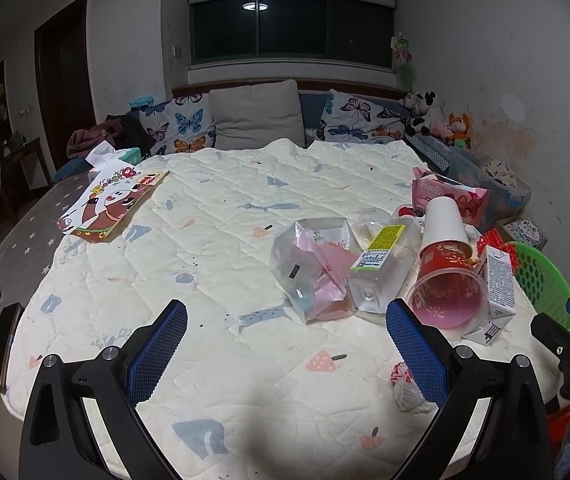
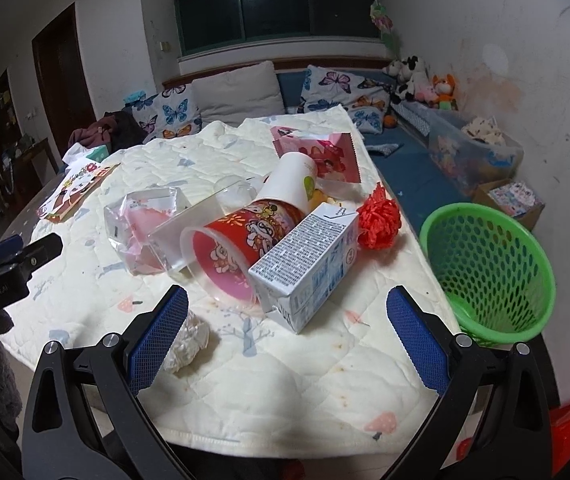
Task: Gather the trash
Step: 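Grasp the crumpled paper ball with the left tool while the right tool grasps the red netting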
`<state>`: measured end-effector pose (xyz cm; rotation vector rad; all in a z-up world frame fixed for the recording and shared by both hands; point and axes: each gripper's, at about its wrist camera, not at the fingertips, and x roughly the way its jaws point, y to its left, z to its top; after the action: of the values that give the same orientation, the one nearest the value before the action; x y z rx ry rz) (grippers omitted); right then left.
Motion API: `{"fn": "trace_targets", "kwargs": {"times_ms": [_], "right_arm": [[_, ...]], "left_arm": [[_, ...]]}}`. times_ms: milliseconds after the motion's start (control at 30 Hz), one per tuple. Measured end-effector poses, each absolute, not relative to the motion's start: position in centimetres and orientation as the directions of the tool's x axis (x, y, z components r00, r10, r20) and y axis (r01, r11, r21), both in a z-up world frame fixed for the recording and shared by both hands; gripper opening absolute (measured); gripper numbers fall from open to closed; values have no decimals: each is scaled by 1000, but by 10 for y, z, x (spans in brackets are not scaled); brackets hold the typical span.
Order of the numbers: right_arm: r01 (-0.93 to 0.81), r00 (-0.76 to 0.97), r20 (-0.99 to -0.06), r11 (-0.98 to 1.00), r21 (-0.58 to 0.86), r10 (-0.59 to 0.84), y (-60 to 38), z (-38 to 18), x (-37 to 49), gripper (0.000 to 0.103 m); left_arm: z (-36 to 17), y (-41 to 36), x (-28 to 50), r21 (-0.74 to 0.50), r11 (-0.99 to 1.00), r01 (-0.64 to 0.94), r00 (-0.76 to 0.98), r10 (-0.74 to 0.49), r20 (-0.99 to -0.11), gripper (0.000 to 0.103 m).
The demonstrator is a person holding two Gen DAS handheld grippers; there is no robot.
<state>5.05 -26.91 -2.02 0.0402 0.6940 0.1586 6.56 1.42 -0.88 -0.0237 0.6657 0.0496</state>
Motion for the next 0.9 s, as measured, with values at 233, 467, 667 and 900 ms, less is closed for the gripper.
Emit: {"fn": "trace_targets", "kwargs": {"times_ms": [233, 467, 667, 900], "right_arm": [[-143, 745, -645, 985, 96, 170, -281, -19, 76, 99], [-135, 737, -657, 987, 89, 160, -300, -16, 100, 98], [-124, 725, -671, 988, 94, 155, -318, -20, 122, 96], [-98, 680, -712, 984, 150, 177, -343, -35, 160, 87]], "left_arm": [[-18, 8, 76, -20, 1000, 6, 765, -17, -644, 97], [-36, -10, 78, -49, 993, 111, 723, -115, -681, 97], [-52, -27, 77, -70, 981, 183, 681, -177, -711, 97], [-70, -48, 75, -87, 956, 279, 626, -250, -738, 96]]}}
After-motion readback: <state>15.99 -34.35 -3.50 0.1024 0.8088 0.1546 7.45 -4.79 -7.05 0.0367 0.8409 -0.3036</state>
